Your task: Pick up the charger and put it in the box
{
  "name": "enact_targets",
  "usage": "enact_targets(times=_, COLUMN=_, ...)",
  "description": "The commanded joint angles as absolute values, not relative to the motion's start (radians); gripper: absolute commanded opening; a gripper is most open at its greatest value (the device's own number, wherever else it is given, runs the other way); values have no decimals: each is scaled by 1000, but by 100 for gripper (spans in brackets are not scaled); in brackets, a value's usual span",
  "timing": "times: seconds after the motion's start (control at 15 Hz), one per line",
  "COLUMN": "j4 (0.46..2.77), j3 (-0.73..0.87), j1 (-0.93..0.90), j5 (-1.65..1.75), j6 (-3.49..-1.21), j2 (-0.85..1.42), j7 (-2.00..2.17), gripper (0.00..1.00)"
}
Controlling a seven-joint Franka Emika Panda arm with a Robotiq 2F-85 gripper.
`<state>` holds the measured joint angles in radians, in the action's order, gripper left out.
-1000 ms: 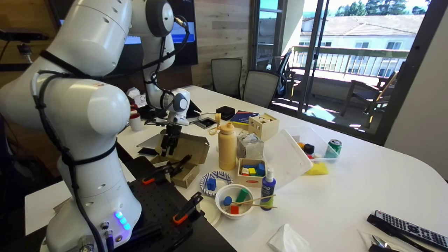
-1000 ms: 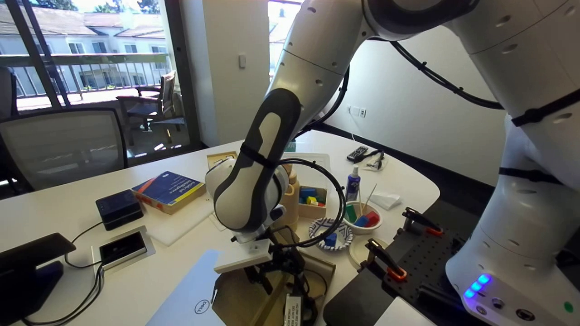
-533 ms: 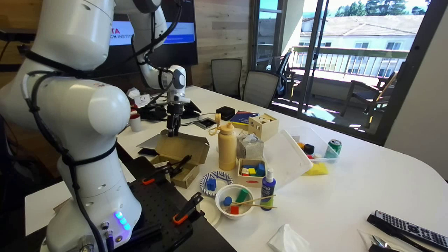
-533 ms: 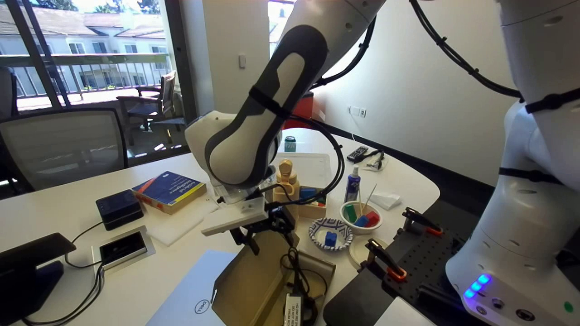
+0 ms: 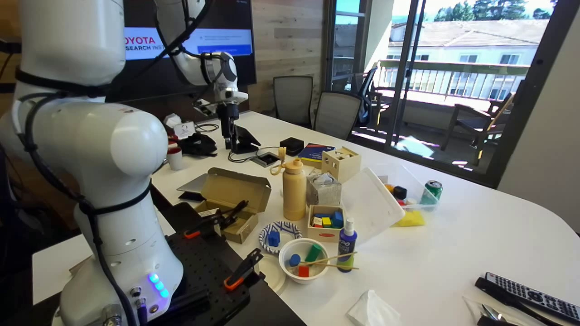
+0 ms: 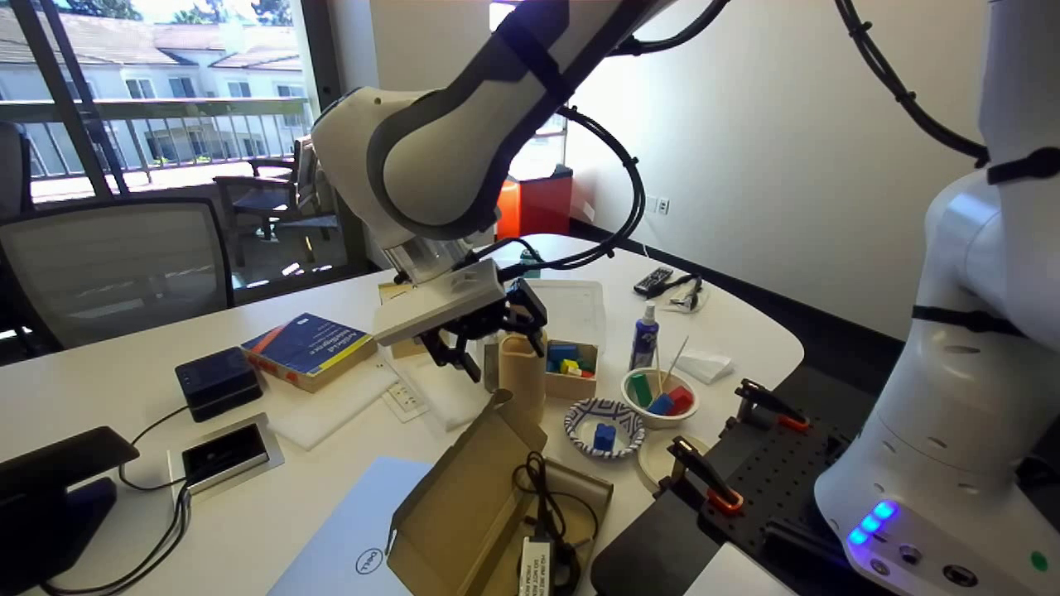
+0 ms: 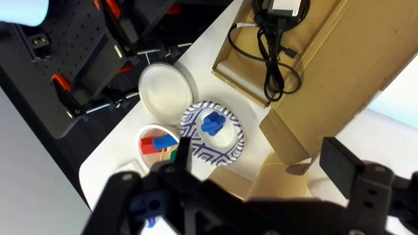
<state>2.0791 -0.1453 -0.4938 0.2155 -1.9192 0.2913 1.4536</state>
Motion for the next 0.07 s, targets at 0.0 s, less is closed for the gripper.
enact_targets(times=0.0, j4=2062, j3=-177, j1=-445, j5=254, j6=-1887, j2=276, j7=1384, gripper=100)
